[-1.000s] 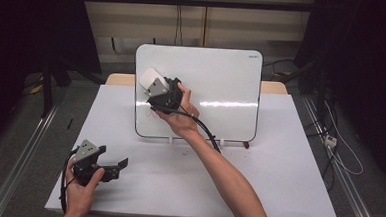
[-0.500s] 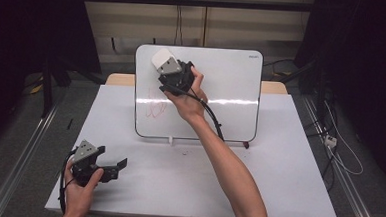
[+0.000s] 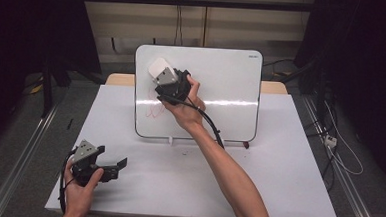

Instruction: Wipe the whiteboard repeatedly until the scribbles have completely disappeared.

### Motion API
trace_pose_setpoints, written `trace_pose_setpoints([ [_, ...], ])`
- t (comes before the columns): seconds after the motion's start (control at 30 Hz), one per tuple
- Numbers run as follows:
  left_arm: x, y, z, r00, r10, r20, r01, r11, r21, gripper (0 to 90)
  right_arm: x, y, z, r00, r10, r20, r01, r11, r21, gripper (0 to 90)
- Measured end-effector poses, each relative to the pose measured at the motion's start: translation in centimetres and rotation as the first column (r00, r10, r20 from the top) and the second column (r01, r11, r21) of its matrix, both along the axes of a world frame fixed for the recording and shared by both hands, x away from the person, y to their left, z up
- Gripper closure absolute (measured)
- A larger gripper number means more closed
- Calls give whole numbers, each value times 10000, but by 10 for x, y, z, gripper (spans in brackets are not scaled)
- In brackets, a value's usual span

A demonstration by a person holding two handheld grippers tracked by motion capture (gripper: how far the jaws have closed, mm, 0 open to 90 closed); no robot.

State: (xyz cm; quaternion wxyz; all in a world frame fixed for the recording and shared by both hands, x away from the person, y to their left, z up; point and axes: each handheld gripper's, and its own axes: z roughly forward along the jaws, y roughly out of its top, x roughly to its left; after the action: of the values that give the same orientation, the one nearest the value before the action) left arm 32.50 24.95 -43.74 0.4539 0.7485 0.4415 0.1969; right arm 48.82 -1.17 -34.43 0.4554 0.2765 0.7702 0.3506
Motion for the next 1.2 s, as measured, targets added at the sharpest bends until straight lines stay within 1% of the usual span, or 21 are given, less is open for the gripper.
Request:
trace_pose_setpoints([
  [0.07,1,0,-1,10000,-2,-18,2,10000,-31,55,-4,4,-6,9998,194,-12,-194,9996,-195,316],
  [0.1,1,0,-1,10000,-4,-58,4,10000,5,55,-4,4,-6,9998,194,-12,-194,9996,-195,316],
  [0.17,1,-1,-1,10000,52,30,-52,10000,-54,55,-9,7,-11,9993,375,-61,-376,9989,-274,317],
  [0.2,1,-1,-1,10000,-25,41,25,10000,-43,55,-15,12,-19,9985,553,-43,-555,9976,-419,316],
  [0.23,1,-1,-1,10000,-4,49,4,10000,-80,55,-18,15,-22,9976,685,-104,-689,9965,-467,317],
  [0.27,1,-2,-1,10000,-12,52,12,10000,-61,55,-18,15,-22,9976,685,-104,-689,9965,-467,317],
  [0.3,1,-2,-1,10000,-58,23,58,10000,-58,55,-23,20,-29,9964,841,-86,-844,9944,-629,317],
  [0.37,1,-3,-1,10000,-3,40,3,10000,-43,55,-25,23,-31,9963,856,-32,-856,9937,-719,316],
  [0.4,1,-2,-1,10000,-87,43,87,9999,-54,55,-25,23,-31,9963,856,-32,-856,9937,-719,316],
  [0.43,1,-4,-1,9999,-109,15,109,9999,-132,55,-24,23,-30,9963,846,-128,-852,9939,-695,316],
  [0.47,1,-4,-1,9998,-199,-9,199,9998,-76,55,-23,22,-29,9958,882,-253,-897,9938,-661,316],
  [0.5,1,-5,0,9998,-198,30,198,9998,-10,55,-20,23,-27,9955,907,-271,-924,9934,-674,316],
  [0.63,2,-5,-2,9998,-174,-17,174,9998,32,55,-16,25,-22,9958,874,-274,-890,9941,-617,316],
  [0.67,2,-5,-2,9998,-187,-28,188,9998,102,55,-14,25,-20,9961,845,-259,-859,9946,-589,316],
  [0.73,1,-6,-2,9998,-209,1,209,9998,54,55,-9,25,-14,9967,775,-243,-786,9959,-450,316],
  [0.87,1,-5,-1,9996,-283,-47,284,9996,34,55,-4,24,-8,9973,694,-223,-702,9968,-379,316],
  [0.93,1,-4,-1,9996,-263,-40,263,9997,18,55,0,22,-3,9981,605,-137,-610,9976,-327,316],
  [1.07,1,-3,-2,9998,-212,-27,211,9998,-50,55,9,16,8,9993,368,-118,-369,9993,-67,317],
  [1.1,1,-3,-1,9997,-229,-35,229,9997,-17,55,13,12,14,9998,194,-51,-194,9998,33,316],
  [1.13,1,-3,-1,9997,-251,-12,251,9997,0,55,13,12,14,9998,194,-51,-194,9998,33,316],
  [1.2,1,-3,-1,9997,-227,22,227,9997,-8,55,17,6,19,10000,-13,-19,13,9998,186,316],
])
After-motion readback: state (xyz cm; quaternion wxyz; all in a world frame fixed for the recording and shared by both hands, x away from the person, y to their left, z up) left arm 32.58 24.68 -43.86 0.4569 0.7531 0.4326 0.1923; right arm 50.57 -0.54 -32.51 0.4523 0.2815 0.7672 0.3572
